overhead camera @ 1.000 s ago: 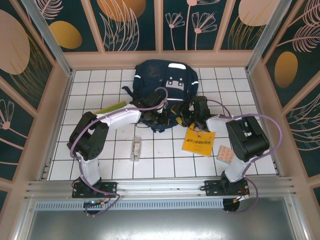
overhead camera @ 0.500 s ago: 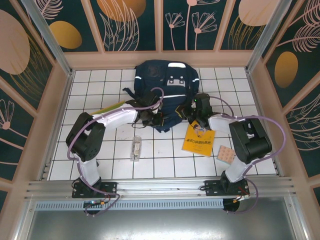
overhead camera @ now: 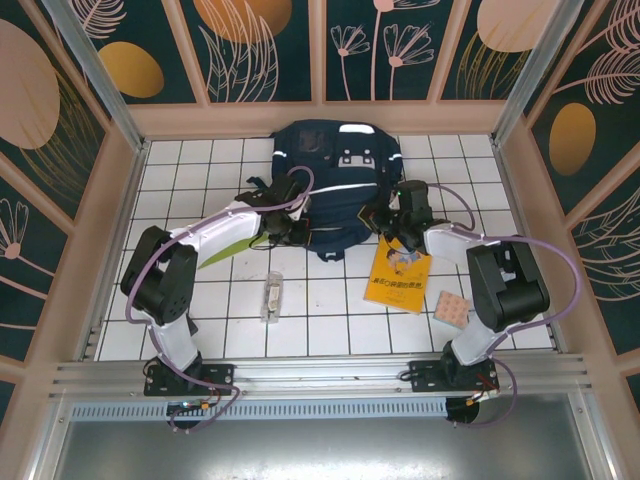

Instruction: Pack books, pencil case, and school supplies into a backpack

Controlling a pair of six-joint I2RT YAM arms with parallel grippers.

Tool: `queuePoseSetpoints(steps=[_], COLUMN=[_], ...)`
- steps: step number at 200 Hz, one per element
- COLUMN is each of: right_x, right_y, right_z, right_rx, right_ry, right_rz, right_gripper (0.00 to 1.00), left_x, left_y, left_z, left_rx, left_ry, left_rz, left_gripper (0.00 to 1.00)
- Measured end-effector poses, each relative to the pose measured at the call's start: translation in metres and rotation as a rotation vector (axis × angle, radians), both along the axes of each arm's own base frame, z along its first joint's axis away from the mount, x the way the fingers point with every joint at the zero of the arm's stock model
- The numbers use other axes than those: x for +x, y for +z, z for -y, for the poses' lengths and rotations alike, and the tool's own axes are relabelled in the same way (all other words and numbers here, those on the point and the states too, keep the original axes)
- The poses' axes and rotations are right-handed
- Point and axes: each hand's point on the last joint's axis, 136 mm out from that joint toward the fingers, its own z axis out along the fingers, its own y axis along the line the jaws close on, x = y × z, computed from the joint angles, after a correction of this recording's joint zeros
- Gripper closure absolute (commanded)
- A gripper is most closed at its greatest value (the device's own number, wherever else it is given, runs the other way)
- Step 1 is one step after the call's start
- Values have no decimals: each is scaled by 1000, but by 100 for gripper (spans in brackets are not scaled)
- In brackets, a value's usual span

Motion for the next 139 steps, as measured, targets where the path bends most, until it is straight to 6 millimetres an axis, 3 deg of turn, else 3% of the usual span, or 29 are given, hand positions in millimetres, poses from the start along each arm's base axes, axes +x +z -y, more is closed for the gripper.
queuePoseSetpoints(steps=[31, 74, 84, 98, 108, 139], right_x=[10, 37, 40, 44, 52, 70], right_y=[12, 10, 8, 7, 9, 21], right_z=[-1, 9, 10, 13, 22, 59], right_rx=[-30, -91, -101, -118, -148, -210], right_ry=[26, 34, 36, 32, -4, -126], right_rz=[31, 23, 17, 11, 31, 73], right_gripper=[100, 100, 91, 67, 55, 38], left_x=[-4, -20, -23, -25, -25, -18], left_y=[0, 6, 7, 9, 11, 14], left_z=[5, 41, 48, 56, 60, 75], left_rx=[-45, -124, -147, -176, -201, -273], left_ry=[-20, -51, -53, -40, -25, 12], left_rz=[-7, -9, -16, -25, -33, -47], left_gripper=[100, 100, 100, 100, 100, 100])
